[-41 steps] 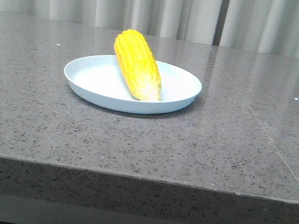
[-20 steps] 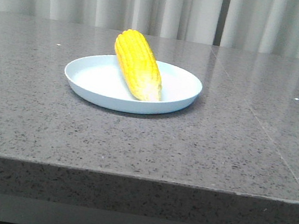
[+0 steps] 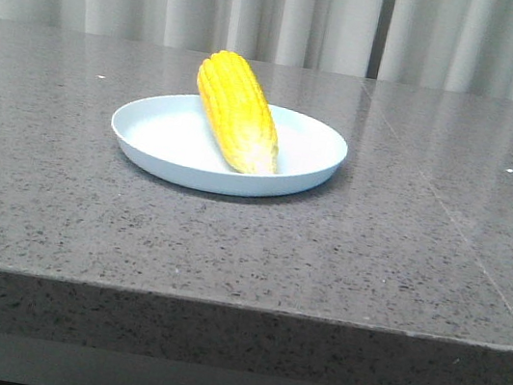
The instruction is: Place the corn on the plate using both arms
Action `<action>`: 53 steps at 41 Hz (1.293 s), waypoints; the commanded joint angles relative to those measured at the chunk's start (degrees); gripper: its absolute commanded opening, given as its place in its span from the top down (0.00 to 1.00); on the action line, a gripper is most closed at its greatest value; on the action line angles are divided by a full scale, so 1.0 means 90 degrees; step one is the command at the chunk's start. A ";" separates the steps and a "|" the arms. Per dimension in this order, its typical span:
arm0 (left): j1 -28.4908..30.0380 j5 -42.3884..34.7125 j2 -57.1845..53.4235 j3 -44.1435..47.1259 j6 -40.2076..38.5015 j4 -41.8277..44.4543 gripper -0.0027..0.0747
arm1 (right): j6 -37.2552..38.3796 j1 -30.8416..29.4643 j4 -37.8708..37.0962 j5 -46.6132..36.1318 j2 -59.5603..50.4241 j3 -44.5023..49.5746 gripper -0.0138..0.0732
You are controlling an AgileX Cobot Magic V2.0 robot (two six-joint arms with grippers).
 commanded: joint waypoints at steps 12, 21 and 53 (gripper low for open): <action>-0.0002 -0.0514 -0.0113 0.0132 -0.0071 0.0000 0.99 | 0.0021 -0.2037 0.0149 -0.4526 -0.1715 0.3064 0.92; -0.0002 -0.0514 -0.0101 0.0132 -0.0071 0.0000 0.99 | 0.0021 -0.2444 0.0245 -0.5201 -0.1928 0.3812 0.92; -0.0002 -0.0514 -0.0101 0.0132 -0.0071 0.0000 0.99 | 0.0021 -0.2274 0.0498 -0.6130 -0.1929 0.4239 0.92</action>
